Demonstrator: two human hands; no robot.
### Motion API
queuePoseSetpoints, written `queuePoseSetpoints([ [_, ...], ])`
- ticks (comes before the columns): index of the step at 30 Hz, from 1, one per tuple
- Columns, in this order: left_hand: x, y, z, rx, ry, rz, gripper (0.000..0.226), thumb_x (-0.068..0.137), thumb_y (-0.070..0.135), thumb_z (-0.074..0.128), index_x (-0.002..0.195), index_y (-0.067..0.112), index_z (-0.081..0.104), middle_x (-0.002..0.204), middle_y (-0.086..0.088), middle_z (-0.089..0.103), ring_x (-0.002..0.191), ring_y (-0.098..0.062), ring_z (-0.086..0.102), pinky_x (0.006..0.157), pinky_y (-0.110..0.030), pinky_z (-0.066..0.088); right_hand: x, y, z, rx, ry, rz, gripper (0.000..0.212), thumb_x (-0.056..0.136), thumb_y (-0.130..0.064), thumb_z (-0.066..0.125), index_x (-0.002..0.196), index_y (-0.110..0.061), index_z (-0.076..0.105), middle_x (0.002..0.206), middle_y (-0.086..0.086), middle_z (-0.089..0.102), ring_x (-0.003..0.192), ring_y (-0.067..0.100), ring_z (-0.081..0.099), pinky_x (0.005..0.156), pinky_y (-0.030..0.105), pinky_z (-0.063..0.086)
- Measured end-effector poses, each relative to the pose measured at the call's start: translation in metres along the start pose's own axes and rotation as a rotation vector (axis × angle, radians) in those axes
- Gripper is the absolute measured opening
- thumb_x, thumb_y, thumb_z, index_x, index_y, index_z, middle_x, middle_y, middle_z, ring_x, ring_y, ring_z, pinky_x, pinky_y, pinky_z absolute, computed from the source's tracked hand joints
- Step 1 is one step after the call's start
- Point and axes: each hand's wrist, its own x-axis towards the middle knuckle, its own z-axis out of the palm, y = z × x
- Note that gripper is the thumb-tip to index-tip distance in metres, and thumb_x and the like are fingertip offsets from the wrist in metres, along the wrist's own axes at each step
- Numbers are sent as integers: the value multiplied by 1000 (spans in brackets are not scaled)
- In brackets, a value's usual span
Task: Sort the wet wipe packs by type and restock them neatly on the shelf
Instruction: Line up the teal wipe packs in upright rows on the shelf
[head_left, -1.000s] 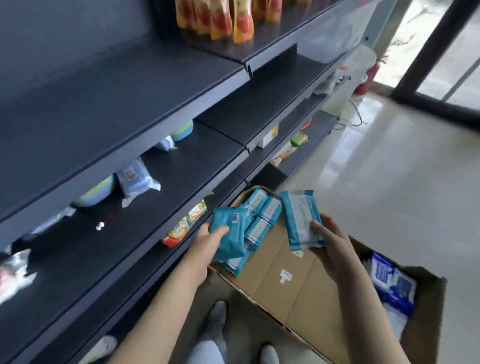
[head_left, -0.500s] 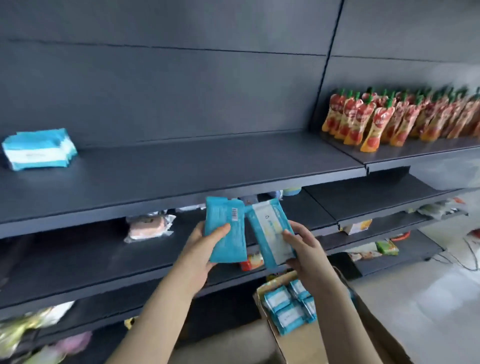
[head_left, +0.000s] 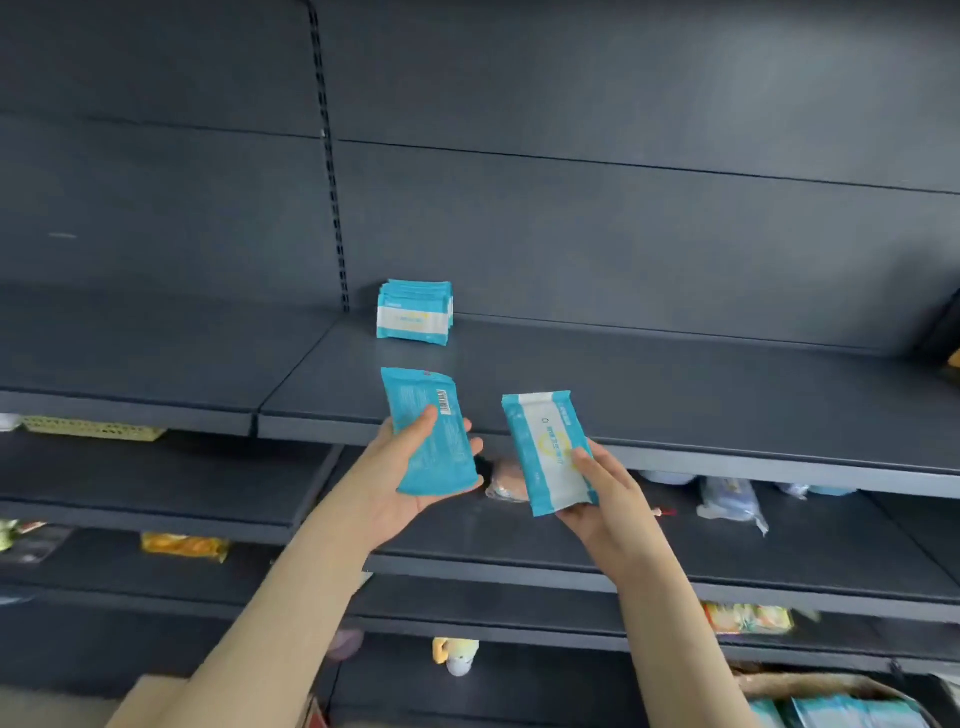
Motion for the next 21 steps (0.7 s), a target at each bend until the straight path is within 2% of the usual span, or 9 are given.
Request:
queuePoseSetpoints([
  [3, 13, 19, -26, -34, 71, -57, 57, 89, 65, 46, 126, 23, 60, 114, -11, 66, 97, -25, 64, 89, -51, 52, 19, 5, 27, -36, -12, 3, 27, 100, -18, 54, 126, -15, 63, 119, 8, 71, 99, 19, 69, 77, 36, 58],
  [5, 25, 28, -43, 13, 69, -63, 64, 87, 70, 43, 131, 28, 58, 118, -6, 68, 100, -21, 60, 93, -41, 45, 36, 5, 42, -37, -18, 7, 27, 100, -17, 55, 125, -14, 62, 121, 9, 70, 102, 21, 67, 86, 42, 57],
  [7, 37, 36, -54, 55, 62, -33, 57, 86, 66, 47, 131, 33, 56, 121, -5, 69, 102, -18, 58, 97, -36, 37, 55, 3, 54, -42, -42, 12, 26, 100, -17, 55, 124, -13, 62, 120, 10, 71, 102, 21, 68, 91, 44, 55],
  [10, 62, 48, -59, 214, 150, 63, 57, 74, 64, 60, 124, 37, 55, 112, -2, 65, 84, -13, 51, 79, -28, 40, 89, -1, 71, -68, -83, 5, 24, 100, -18, 55, 122, -15, 63, 116, 7, 72, 96, 17, 70, 78, 37, 58],
  [12, 84, 54, -62, 360, 223, 122, 57, 69, 67, 61, 120, 45, 51, 112, 4, 57, 90, -9, 51, 78, -27, 41, 117, -3, 79, -65, -109, -11, 25, 100, -19, 54, 123, -16, 63, 117, 6, 72, 99, 16, 69, 78, 35, 57],
  [14, 110, 59, -66, 426, 280, 148, 44, 81, 67, 56, 121, 53, 47, 119, 15, 54, 105, -3, 51, 85, -29, 44, 145, -8, 85, -92, -134, -20, 25, 101, -21, 54, 124, -18, 63, 117, 3, 72, 101, 16, 69, 79, 35, 57],
  [16, 135, 66, -69, 463, 353, 160, 32, 92, 62, 48, 123, 54, 45, 121, 18, 53, 107, -2, 51, 80, -27, 45, 173, -12, 90, -132, -131, -20, 26, 99, -23, 58, 123, -19, 64, 115, 3, 73, 99, 15, 69, 76, 32, 54],
  [19, 165, 76, -74, 515, 455, 153, 31, 100, 51, 43, 131, 53, 39, 119, 13, 54, 103, -10, 56, 71, -29, 48, 213, -15, 95, -154, -101, -1, 28, 94, -21, 65, 121, -15, 64, 113, 6, 74, 92, 16, 69, 73, 30, 51],
  [21, 180, 81, -82, 520, 483, 163, 38, 103, 39, 45, 137, 51, 33, 118, 13, 52, 104, -13, 55, 74, -33, 49, 237, -16, 99, -156, -106, 25, 28, 93, -18, 66, 121, -12, 64, 112, 8, 74, 91, 18, 69, 75, 31, 52],
])
